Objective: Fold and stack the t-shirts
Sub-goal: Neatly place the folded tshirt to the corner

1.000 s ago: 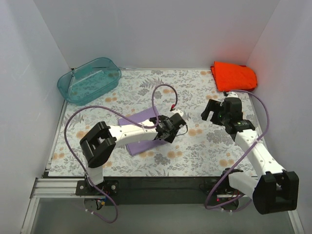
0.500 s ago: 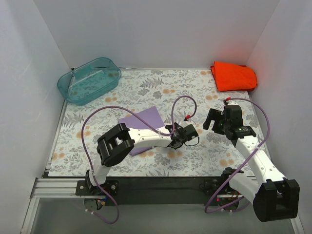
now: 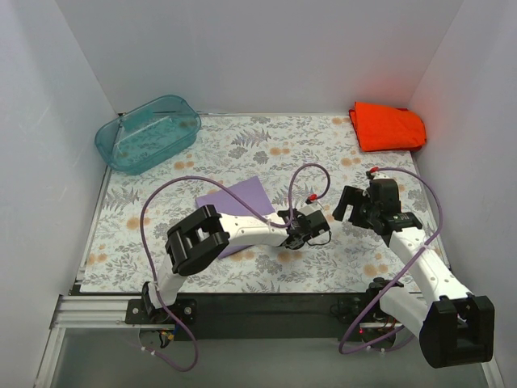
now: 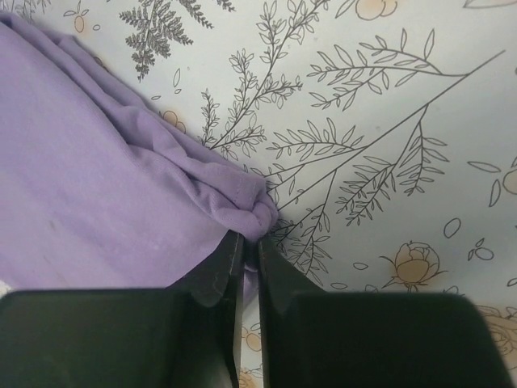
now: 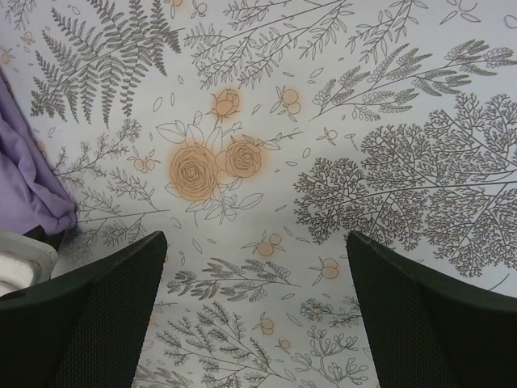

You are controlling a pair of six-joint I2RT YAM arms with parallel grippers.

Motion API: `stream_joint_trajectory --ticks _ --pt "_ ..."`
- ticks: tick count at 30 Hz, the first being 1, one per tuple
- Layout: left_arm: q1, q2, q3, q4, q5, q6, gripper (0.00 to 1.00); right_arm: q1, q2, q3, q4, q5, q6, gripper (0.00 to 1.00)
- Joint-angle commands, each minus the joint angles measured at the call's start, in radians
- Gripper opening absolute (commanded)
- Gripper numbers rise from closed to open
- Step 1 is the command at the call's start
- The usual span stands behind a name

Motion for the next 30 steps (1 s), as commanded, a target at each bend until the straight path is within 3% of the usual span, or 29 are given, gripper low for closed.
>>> stream_joint_trajectory --ticks 1,5,11,15,18,24,30 --pt "-0.010 -0.001 -0.014 -0.003 -0.010 -0.015 0.00 -0.002 -0.005 -0.015 0.062 -0.058 -0.002 0.99" --pt "-0.029 -0.055 -0.051 -0.020 -0.016 -0.078 0.00 -0.002 -0.004 -0.046 0.118 -0.106 0.050 0.98" --pt "-0.035 -0.227 -0.154 -0.012 0.030 -0.208 0.00 -0.009 0.033 -0.126 0.251 -0.314 0.168 0.96" --pt "-0.035 -0.308 -0.227 0.001 0.071 -0.263 0.00 -0.007 0.070 -0.280 0.600 -0.540 0.372 0.93" --pt "-0.035 -0.362 -0.264 0.014 0.098 -0.303 0.00 -0.004 0.117 -0.343 0.769 -0.597 0.502 0.94" --pt "-0.035 -0.435 -0.317 0.037 0.111 -0.349 0.00 0.051 0.226 -0.385 0.963 -0.582 0.614 0.95" --pt "-0.035 -0.452 -0.340 0.047 0.124 -0.374 0.00 0.200 0.413 -0.350 1.139 -0.508 0.719 0.96"
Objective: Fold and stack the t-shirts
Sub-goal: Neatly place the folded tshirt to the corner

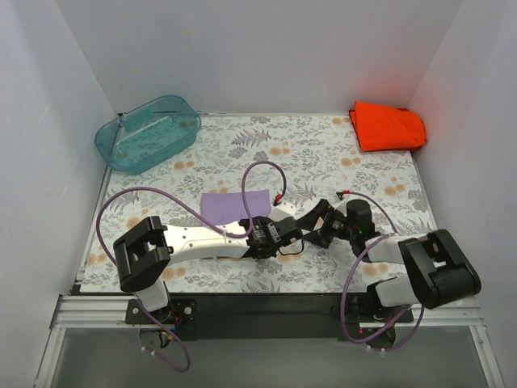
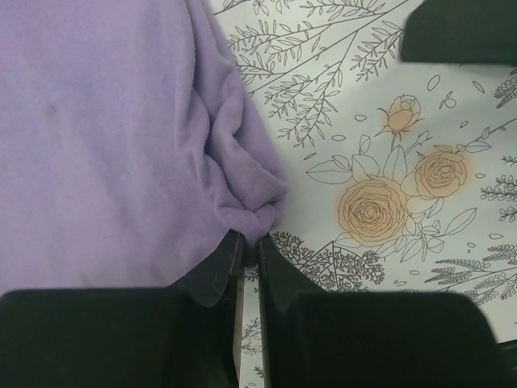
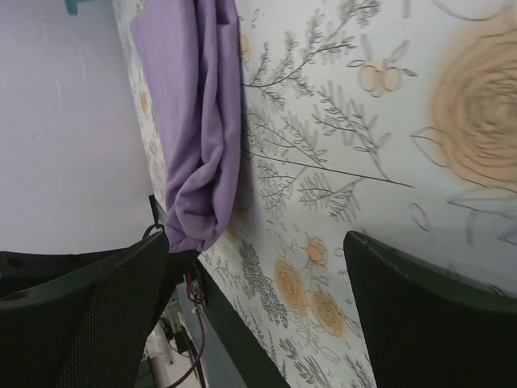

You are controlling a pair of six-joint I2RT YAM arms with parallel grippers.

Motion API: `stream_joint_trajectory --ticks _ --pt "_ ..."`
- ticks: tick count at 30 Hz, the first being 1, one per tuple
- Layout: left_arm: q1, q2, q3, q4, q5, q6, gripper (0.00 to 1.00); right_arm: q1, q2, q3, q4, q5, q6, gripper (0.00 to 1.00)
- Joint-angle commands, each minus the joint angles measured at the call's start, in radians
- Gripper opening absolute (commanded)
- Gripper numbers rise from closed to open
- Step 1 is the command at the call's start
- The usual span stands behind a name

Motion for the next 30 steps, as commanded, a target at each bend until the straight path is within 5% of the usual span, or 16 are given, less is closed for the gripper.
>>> stream_joint_trajectory --ticks 1,6,14,26,30 --pt "-0.004 -0.055 -0.011 0.033 -0.001 -0.040 0.00 0.093 0.110 0.028 0.196 0.041 0.105 0.95" --pt "-0.004 -0.075 -0.014 0.036 -0.008 -0.049 0.00 0.173 0.252 0.048 0.404 0.076 0.237 0.94" --pt "-0.004 -0.086 -0.014 0.055 0.003 -0.057 0.00 0.299 0.418 0.141 0.441 0.123 0.268 0.88" --pt "-0.004 -0.055 -0.003 0.064 0.048 -0.063 0.00 0.330 0.482 0.232 0.428 0.108 0.211 0.51" --pt "-0.004 -0.055 0.003 0.069 0.049 -0.063 0.00 0.330 0.461 0.247 0.372 0.113 0.153 0.31"
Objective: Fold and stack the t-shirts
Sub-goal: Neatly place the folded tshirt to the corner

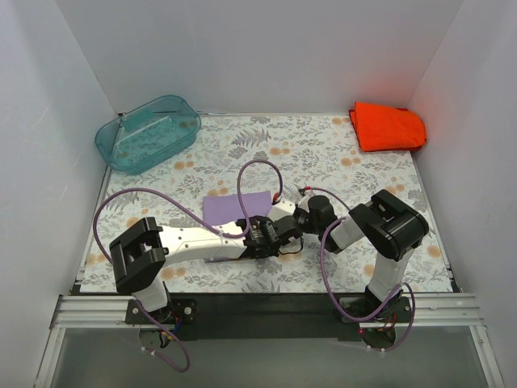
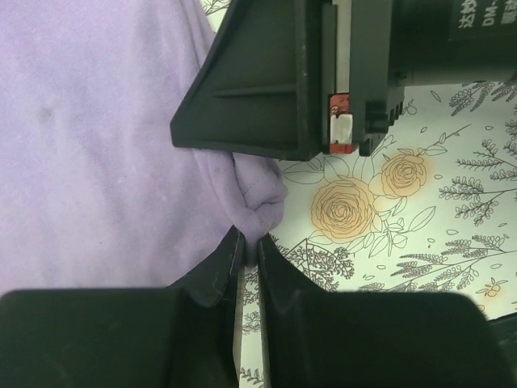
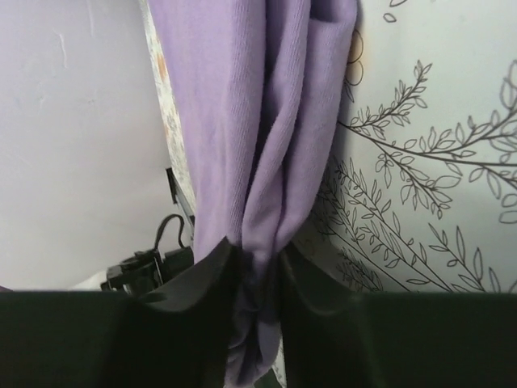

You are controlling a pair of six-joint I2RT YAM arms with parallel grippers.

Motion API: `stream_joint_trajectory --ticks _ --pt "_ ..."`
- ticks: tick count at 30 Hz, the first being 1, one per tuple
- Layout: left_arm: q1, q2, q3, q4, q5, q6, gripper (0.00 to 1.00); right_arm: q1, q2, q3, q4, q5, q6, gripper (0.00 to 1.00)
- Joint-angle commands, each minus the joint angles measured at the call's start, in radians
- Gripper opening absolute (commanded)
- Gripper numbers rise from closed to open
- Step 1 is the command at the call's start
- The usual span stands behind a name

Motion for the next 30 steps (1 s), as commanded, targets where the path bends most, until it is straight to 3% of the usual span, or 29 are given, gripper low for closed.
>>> stream_joint_trajectory --ticks 1,5,7,10,11,15,18,24,30 --pt "-0.004 -0.030 0.018 0.030 0.008 -0.017 0.00 0.006 -0.023 0.034 -0.041 0.023 -0.080 0.26" --pt "-0.004 -0.039 0.021 0.024 0.008 -0.037 0.02 0.005 -0.051 0.047 -0.104 0.032 -0.146 0.01" --pt "-0.004 -0.051 0.036 0.009 0.007 -0.051 0.07 0.002 -0.069 0.053 -0.137 0.034 -0.184 0.01" --pt "-0.001 -0.073 0.071 -0.028 -0.021 -0.086 0.28 -0.006 -0.097 0.094 -0.209 0.029 -0.251 0.01" --pt "0.003 -0.079 0.082 -0.037 -0.044 -0.092 0.40 -0.009 -0.103 0.106 -0.273 0.023 -0.316 0.01" --pt "0.058 -0.123 0.104 -0.036 -0.068 -0.082 0.61 -0.043 -0.117 0.221 -0.490 -0.009 -0.497 0.01" --pt "0.173 -0.168 0.079 0.018 -0.003 -0.024 0.67 -0.083 -0.111 0.338 -0.707 0.009 -0.667 0.01" --pt "0.541 -0.229 0.032 0.100 0.111 0.088 0.72 -0.187 -0.051 0.615 -1.114 0.167 -1.013 0.01" --pt "0.784 -0.240 -0.037 0.142 0.224 0.092 0.73 -0.308 0.076 0.900 -1.322 0.251 -1.167 0.01"
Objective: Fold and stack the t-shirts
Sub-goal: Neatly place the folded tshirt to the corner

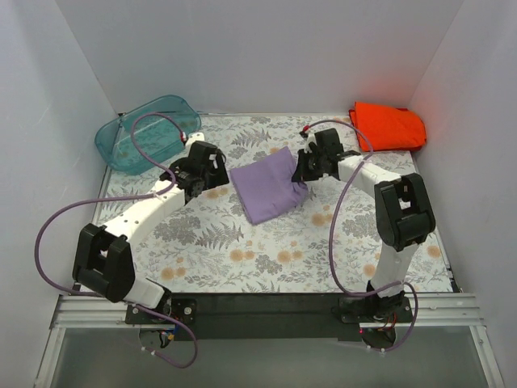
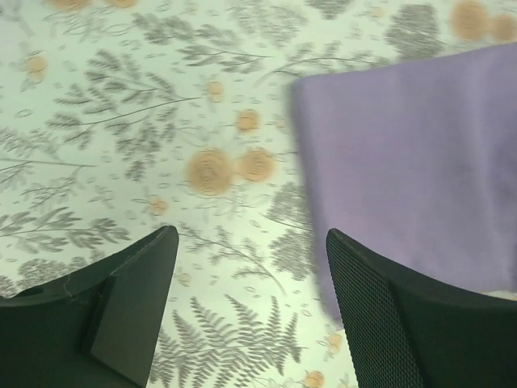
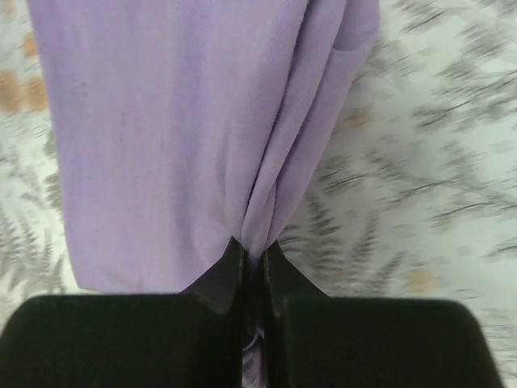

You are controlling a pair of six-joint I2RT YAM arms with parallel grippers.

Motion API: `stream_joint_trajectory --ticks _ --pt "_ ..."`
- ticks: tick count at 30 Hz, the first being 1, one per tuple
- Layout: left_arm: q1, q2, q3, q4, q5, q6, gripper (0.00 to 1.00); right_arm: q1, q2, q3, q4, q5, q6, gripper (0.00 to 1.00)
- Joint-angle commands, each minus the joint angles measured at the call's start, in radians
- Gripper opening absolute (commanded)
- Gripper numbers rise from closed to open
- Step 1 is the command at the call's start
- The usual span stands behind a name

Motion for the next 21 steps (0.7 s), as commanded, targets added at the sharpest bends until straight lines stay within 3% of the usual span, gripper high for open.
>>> stream_joint_trajectory --ticks 1,11,21 --pt "0.121 -0.050 -0.078 0.027 0.096 0.011 0.73 -0.100 0.076 0.173 -0.203 0.099 -0.183 0.01" --pt "0.167 -0.145 -0.313 0.012 0.246 -0.064 0.74 -0.289 0.269 0.613 -0.329 0.267 -0.381 0.01" --pt "0.167 -0.147 -0.329 -0.090 0.257 -0.097 0.77 -0.401 0.461 0.966 -0.288 0.341 -0.439 0.01"
